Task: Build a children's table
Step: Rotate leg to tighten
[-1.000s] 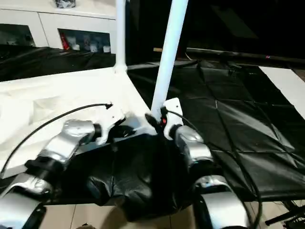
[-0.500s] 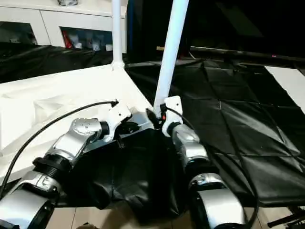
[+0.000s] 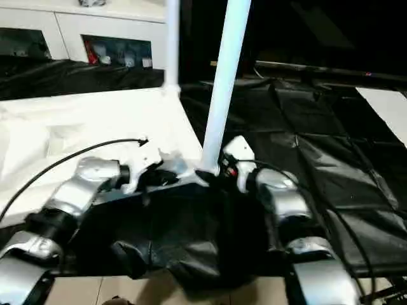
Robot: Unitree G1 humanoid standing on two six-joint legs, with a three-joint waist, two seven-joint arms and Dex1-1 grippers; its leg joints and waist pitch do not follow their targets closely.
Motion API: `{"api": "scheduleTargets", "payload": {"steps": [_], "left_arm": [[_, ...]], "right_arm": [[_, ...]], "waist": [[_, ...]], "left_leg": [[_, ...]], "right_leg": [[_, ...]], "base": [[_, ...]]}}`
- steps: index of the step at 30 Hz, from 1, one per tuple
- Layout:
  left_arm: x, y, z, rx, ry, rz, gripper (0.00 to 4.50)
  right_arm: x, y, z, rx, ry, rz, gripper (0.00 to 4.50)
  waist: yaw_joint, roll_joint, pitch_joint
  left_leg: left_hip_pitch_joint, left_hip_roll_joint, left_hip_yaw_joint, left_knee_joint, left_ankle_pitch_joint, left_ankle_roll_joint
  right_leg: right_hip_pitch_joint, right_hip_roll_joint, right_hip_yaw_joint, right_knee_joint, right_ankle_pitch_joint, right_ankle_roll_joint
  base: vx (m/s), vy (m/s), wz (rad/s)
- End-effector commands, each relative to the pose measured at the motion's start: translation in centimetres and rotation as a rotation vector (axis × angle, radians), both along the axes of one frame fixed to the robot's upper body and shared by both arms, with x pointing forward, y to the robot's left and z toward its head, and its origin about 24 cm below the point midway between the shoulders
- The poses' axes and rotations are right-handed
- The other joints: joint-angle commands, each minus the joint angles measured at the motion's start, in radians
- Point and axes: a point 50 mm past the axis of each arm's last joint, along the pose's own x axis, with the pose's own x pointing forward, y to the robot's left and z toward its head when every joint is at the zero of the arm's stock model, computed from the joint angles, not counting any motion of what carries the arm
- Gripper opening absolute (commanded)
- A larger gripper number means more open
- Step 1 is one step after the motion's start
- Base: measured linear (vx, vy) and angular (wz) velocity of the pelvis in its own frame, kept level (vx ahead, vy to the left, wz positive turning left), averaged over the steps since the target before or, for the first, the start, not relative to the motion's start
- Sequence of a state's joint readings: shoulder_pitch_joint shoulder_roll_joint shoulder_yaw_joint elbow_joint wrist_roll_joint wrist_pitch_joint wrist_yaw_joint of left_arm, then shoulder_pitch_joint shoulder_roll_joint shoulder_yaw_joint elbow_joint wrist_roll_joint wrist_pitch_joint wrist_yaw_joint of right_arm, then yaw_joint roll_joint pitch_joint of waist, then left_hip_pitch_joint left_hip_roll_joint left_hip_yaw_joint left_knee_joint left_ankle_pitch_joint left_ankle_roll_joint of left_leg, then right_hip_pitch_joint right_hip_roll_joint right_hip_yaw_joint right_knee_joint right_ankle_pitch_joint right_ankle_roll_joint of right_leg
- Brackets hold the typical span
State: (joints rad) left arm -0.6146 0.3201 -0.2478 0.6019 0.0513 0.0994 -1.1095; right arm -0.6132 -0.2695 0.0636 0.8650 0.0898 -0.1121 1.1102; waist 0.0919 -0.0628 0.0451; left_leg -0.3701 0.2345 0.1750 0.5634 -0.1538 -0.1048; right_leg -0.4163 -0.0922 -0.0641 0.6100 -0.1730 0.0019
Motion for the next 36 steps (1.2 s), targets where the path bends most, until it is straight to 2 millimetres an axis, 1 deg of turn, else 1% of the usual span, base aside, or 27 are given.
{"api": "scheduleTargets", "payload": {"steps": [1,3,4,5,6,7,8,12,15,18,19,20,21,22,23,24,25,26,27,28,29,30,31,32,34,35,36], "left_arm": [[-0.5,-1.9,1.3,-0.084,-0.047,-0.119,0.00],[-0.5,-1.8,1.3,-0.083,-0.044,-0.120,0.00],[-0.6,-1.6,1.2,-0.082,-0.039,-0.125,0.00],[-0.6,-1.5,1.2,-0.080,-0.037,-0.126,0.00],[-0.7,-1.5,1.2,-0.080,-0.036,-0.127,0.00],[-0.7,-1.4,1.2,-0.079,-0.034,-0.128,0.00],[-0.7,-1.4,1.2,-0.078,-0.033,-0.128,0.00],[-0.8,-1.3,1.2,-0.076,-0.030,-0.128,0.00],[-0.7,-1.2,1.2,-0.073,-0.032,-0.116,0.00],[-0.4,-1.2,1.2,-0.068,-0.042,-0.081,0.00],[0.2,-1.5,1.2,-0.065,-0.054,-0.013,0.00],[0.3,-1.5,1.2,-0.064,-0.056,-0.003,0.00],[0.7,-1.7,1.3,-0.060,-0.070,0.032,0.00],[1.0,-1.9,1.3,-0.057,-0.081,0.064,0.00],[1.0,-2.0,1.3,-0.057,-0.082,0.068,0.00],[1.4,-2.5,1.4,-0.058,-0.094,0.115,0.00],[1.8,-3.0,1.4,-0.061,-0.105,0.158,0.00],[1.8,-3.0,1.4,-0.061,-0.105,0.158,0.00],[2.0,-3.7,1.5,-0.065,-0.116,0.188,0.00],[2.2,-4.4,1.6,-0.072,-0.123,0.210,0.00],[2.3,-4.8,1.6,-0.077,-0.124,0.217,0.00],[2.3,-5.1,1.7,-0.080,-0.125,0.221,0.00],[2.3,-5.1,1.7,-0.080,-0.125,0.221,0.00],[2.3,-5.7,1.7,-0.081,-0.133,0.224,0.00],[2.3,-6.1,1.7,-0.076,-0.144,0.216,0.00],[2.3,-6.2,1.7,-0.074,-0.148,0.213,0.00],[2.2,-6.1,1.6,-0.069,-0.150,0.202,0.00]], "right_arm": [[-0.9,1.1,-0.7,-0.012,0.048,0.118,3.52],[-1.0,1.1,-0.8,-0.014,0.052,0.120,3.52],[-1.0,1.0,-0.8,-0.013,0.060,0.125,3.30],[-1.1,1.0,-0.8,-0.011,0.065,0.129,3.30],[-1.1,1.0,-0.8,-0.010,0.067,0.132,3.20],[-1.1,1.0,-0.8,-0.007,0.071,0.134,3.20],[-1.2,1.0,-0.8,-0.004,0.078,0.139,2.96],[-1.3,1.0,-0.8,0.004,0.091,0.151,2.85],[-1.4,1.1,-0.8,0.014,0.102,0.157,2.49],[-1.4,1.2,-0.9,0.021,0.111,0.142,2.39],[-1.1,1.4,-1.3,0.026,0.116,0.067,2.25],[-1.1,1.5,-1.4,0.025,0.116,0.055,2.16],[-0.8,1.6,-1.7,0.022,0.119,-0.006,2.16],[-0.5,1.7,-1.9,0.019,0.127,-0.074,2.10],[-0.5,1.7,-2.0,0.018,0.127,-0.088,2.08],[0.1,2.0,-2.5,0.015,0.131,-0.224,2.05],[0.5,2.2,-2.8,0.019,0.142,-0.330,2.03],[0.5,2.2,-2.8,0.019,0.142,-0.330,2.01],[0.8,2.8,-3.1,0.032,0.152,-0.430,2.00],[1.0,3.6,-3.4,0.046,0.168,-0.520,2.00],[1.0,4.1,-3.5,0.050,0.174,-0.554,2.00],[1.1,4.5,-3.6,0.052,0.177,-0.574,2.00],[1.1,4.5,-3.6,0.052,0.178,-0.575,2.00],[0.9,5.8,-3.5,0.057,0.158,-0.544,2.00],[0.8,6.7,-3.3,0.086,0.156,-0.515,2.00],[0.8,7.0,-3.2,0.091,0.153,-0.509,2.34],[0.8,7.2,-3.2,0.102,0.157,-0.503,2.55]], "waist": [[0.002,0.007,-0.058],[0.003,0.007,-0.058],[0.003,0.007,-0.058],[0.005,0.007,-0.057],[0.006,0.006,-0.057],[0.007,0.006,-0.057],[0.008,0.006,-0.057],[0.009,0.005,-0.058],[0.011,0.006,-0.058],[0.013,0.003,-0.060],[0.013,0.003,-0.058],[0.012,0.003,-0.057],[0.014,0.003,-0.057],[0.010,0.001,-0.055],[0.011,0.002,-0.055],[0.007,0.002,-0.057],[0.002,0.004,-0.056],[-0.002,0.002,-0.057],[-0.002,0.006,-0.057],[-0.007,0.005,-0.055],[-0.009,0.009,-0.055],[-0.011,0.006,-0.059],[-0.010,0.006,-0.059],[-0.010,0.006,-0.059],[-0.009,0.006,-0.060],[-0.009,0.006,-0.059],[-0.009,0.008,-0.059]], "left_leg": [[0.010,-0.001,0.013,-0.062,-0.297,0.031],[0.012,0.000,0.014,-0.062,-0.306,0.025],[0.013,0.000,0.015,-0.062,-0.309,0.023],[0.015,0.000,0.015,-0.062,-0.311,0.021],[0.015,0.000,0.015,-0.062,-0.308,0.020],[0.012,0.000,0.014,-0.063,-0.306,0.018],[0.013,0.000,0.014,-0.064,-0.308,0.016],[0.012,-0.001,0.014,-0.062,-0.293,0.016],[0.013,0.000,0.015,-0.062,-0.289,0.016],[0.013,-0.001,0.016,-0.061,-0.285,0.015],[0.013,-0.001,0.016,-0.062,-0.286,0.015],[0.014,-0.002,0.016,-0.062,-0.292,0.010],[0.014,-0.002,0.014,-0.063,-0.294,0.007],[0.012,-0.003,0.014,-0.065,-0.293,-0.002],[0.015,-0.004,0.013,-0.065,-0.304,-0.007],[0.014,-0.004,0.012,-0.065,-0.310,-0.012],[0.017,-0.004,0.011,-0.066,-0.322,-0.023],[0.014,-0.006,0.009,-0.066,-0.325,-0.029],[0.015,-0.006,0.009,-0.066,-0.324,-0.029],[0.014,-0.006,0.009,-0.066,-0.331,-0.029],[0.015,-0.008,0.009,-0.066,-0.338,-0.030],[0.013,-0.009,0.008,-0.066,-0.332,-0.031],[0.013,-0.008,0.009,-0.065,-0.328,-0.023],[0.013,-0.008,0.010,-0.064,-0.327,-0.017],[0.011,-0.008,0.010,-0.064,-0.319,-0.011],[0.011,-0.008,0.010,-0.064,-0.317,-0.009],[0.010,-0.008,0.011,-0.065,-0.320,-0.007]], "right_leg": [[0.050,-0.034,0.031,-0.074,-0.245,-0.210],[0.048,-0.035,0.032,-0.075,-0.254,-0.212],[0.047,-0.034,0.032,-0.075,-0.259,-0.211],[0.046,-0.034,0.032,-0.076,-0.264,-0.208],[0.046,-0.033,0.032,-0.075,-0.263,-0.208],[0.048,-0.034,0.032,-0.075,-0.265,-0.203],[0.048,-0.034,0.032,-0.075,-0.271,-0.200],[0.048,-0.035,0.032,-0.074,-0.259,-0.200],[0.048,-0.034,0.032,-0.073,-0.250,-0.202],[0.048,-0.034,0.032,-0.072,-0.245,-0.201],[0.047,-0.034,0.032,-0.073,-0.253,-0.198],[0.045,-0.035,0.034,-0.075,-0.267,-0.193],[0.047,-0.037,0.033,-0.076,-0.280,-0.189],[0.044,-0.035,0.033,-0.077,-0.299,-0.179],[0.043,-0.036,0.033,-0.080,-0.319,-0.173],[0.045,-0.038,0.032,-0.081,-0.339,-0.164],[0.040,-0.037,0.033,-0.082,-0.355,-0.161],[0.043,-0.037,0.031,-0.083,-0.363,-0.155],[0.042,-0.038,0.031,-0.084,-0.362,-0.154],[0.039,-0.038,0.032,-0.087,-0.362,-0.151],[0.039,-0.037,0.032,-0.087,-0.370,-0.149],[0.042,-0.037,0.031,-0.087,-0.369,-0.145],[0.041,-0.036,0.031,-0.087,-0.352,-0.146],[0.041,-0.035,0.032,-0.086,-0.329,-0.151],[0.043,-0.035,0.032,-0.083,-0.303,-0.156],[0.044,-0.034,0.032,-0.083,-0.296,-0.158],[0.044,-0.033,0.032,-0.083,-0.288,-0.162]], "base": [[0.000,0.000,0.00],[0.000,0.000,0.00],[0.000,0.000,0.00],[0.000,0.000,0.00],[0.000,0.000,0.00],[0.000,0.000,0.00],[0.000,0.000,0.00],[0.000,0.000,0.00],[0.000,0.000,0.00],[0.000,0.000,0.00],[0.000,0.000,0.00],[0.000,0.000,0.00],[0.000,0.000,0.00],[0.000,0.000,0.00],[0.000,0.000,0.00],[0.000,0.000,0.00],[0.000,0.000,0.00],[0.000,0.000,0.00],[0.000,0.000,0.00],[0.000,0.000,0.00],[0.000,0.000,0.00],[0.000,0.000,0.00],[0.000,0.000,0.00],[0.000,0.000,0.00],[0.000,0.000,0.00],[0.000,0.000,0.00],[0.000,0.000,0.00]]}}
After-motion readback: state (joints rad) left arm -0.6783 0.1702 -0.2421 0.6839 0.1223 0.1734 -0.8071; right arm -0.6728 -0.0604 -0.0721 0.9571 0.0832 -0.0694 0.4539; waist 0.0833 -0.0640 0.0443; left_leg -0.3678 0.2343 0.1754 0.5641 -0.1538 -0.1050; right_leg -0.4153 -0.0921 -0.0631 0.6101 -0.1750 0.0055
